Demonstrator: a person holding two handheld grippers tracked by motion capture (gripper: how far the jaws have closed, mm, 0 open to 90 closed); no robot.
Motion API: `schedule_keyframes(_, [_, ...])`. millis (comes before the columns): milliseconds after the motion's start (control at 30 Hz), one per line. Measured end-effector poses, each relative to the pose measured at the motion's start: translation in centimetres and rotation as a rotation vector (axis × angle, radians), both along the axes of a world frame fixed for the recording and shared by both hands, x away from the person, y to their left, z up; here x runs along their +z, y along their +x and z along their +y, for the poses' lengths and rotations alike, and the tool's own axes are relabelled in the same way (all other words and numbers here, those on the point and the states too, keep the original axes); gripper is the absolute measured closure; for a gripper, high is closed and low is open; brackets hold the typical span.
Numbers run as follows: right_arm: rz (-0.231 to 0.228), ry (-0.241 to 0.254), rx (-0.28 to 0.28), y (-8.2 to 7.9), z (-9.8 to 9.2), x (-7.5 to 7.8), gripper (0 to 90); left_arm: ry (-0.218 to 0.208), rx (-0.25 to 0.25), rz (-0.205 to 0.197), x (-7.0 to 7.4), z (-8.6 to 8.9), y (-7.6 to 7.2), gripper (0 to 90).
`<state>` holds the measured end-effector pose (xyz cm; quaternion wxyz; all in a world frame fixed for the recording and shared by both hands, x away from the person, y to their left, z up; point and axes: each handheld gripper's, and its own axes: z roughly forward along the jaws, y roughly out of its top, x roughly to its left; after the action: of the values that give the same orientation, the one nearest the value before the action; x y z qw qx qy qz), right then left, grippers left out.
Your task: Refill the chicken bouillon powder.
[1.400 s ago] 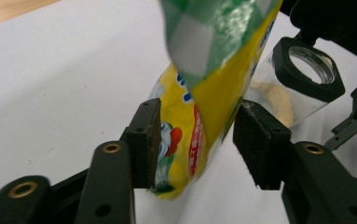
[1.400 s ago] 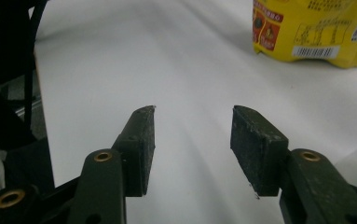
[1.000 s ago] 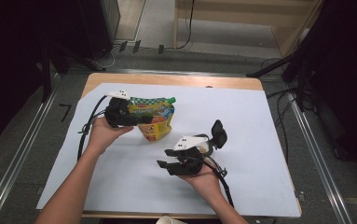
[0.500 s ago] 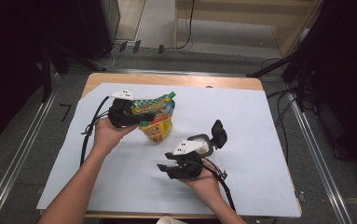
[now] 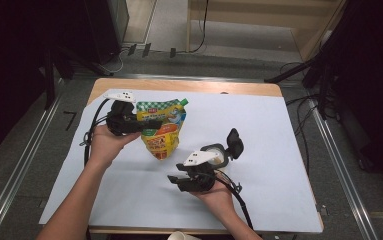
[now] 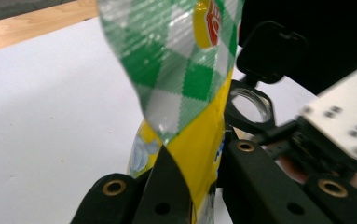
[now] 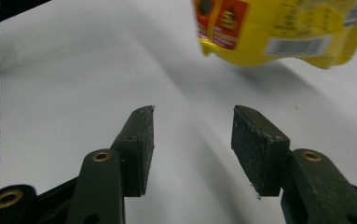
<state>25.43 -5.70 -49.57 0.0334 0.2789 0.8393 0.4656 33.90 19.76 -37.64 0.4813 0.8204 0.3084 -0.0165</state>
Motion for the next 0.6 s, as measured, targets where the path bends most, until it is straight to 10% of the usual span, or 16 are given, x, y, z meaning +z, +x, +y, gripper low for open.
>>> schedule_keyframes(600, [-0.002, -0.029, -0.106, 0.6, 1.9, -0.8, 63.0, -0.040, -0.079, 0.046, 2.4, 0.1, -3.5, 90.0])
